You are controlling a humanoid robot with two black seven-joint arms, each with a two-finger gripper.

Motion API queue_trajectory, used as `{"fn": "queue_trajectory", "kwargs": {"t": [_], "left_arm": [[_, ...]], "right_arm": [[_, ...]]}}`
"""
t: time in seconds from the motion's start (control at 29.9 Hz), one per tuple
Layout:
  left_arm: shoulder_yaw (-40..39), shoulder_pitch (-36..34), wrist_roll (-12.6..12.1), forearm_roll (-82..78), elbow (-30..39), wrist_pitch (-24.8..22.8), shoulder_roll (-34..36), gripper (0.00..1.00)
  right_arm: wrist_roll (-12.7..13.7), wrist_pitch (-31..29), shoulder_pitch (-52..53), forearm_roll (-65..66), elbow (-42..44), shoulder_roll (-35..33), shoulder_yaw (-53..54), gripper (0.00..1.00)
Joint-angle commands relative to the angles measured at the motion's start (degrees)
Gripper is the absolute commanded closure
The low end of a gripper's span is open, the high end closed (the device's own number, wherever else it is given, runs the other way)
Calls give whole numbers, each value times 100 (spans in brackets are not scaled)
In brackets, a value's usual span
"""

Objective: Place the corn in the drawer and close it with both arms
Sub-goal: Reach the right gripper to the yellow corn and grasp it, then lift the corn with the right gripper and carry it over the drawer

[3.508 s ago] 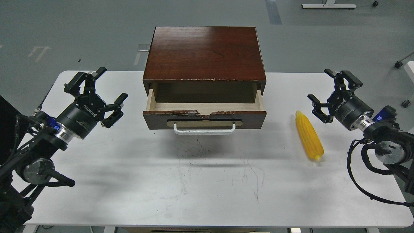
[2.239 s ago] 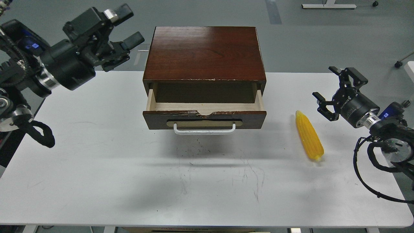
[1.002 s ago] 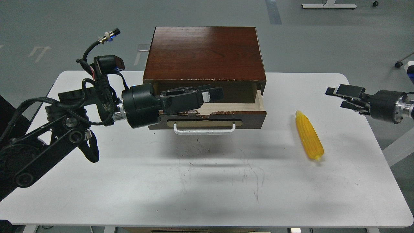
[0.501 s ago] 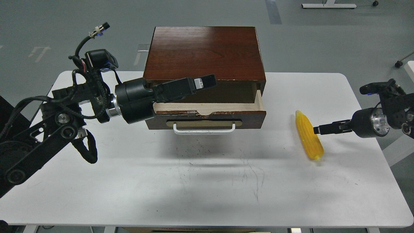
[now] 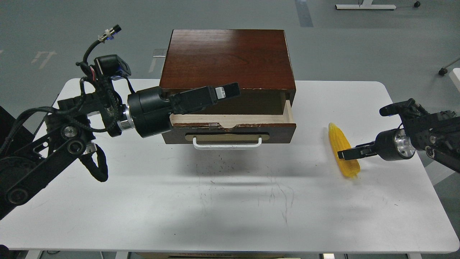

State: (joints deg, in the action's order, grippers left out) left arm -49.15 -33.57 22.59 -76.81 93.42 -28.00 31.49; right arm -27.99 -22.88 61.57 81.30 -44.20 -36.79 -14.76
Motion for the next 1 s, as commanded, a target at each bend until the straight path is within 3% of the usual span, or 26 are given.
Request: {"fn": "queue_trajectory", "kwargs": {"t": [0.0, 0.1, 0.23, 0.43, 0.6, 0.7, 0.97], "left_arm": [[-7, 0, 0, -1, 0, 0, -2, 4], [-16, 9, -17, 174, -8, 0, -11, 4], [-33, 9, -149, 746, -35, 0, 41, 4], [-25, 9, -246, 825, -26, 0, 86, 4], [-33, 9, -246, 817, -26, 0, 86, 4], [-33, 9, -255, 817, -26, 0, 86, 4], [-33, 9, -255, 808, -26, 0, 147, 3]], "right_arm": [[-1, 3, 4, 0, -9, -47, -53, 82], [-1, 12, 30, 0, -36, -91, -53, 88], [-1, 73, 258, -18, -264, -398, 8, 88], [-1, 38, 1618, -27, -1194, -1074, -1, 88], [-1, -23, 2745, -18, -1591, -1102, -62, 88], [-1, -76, 3255, 0, -1706, -813, -167, 88], [-1, -59, 4539, 0, -1838, 866, -1081, 88]]}}
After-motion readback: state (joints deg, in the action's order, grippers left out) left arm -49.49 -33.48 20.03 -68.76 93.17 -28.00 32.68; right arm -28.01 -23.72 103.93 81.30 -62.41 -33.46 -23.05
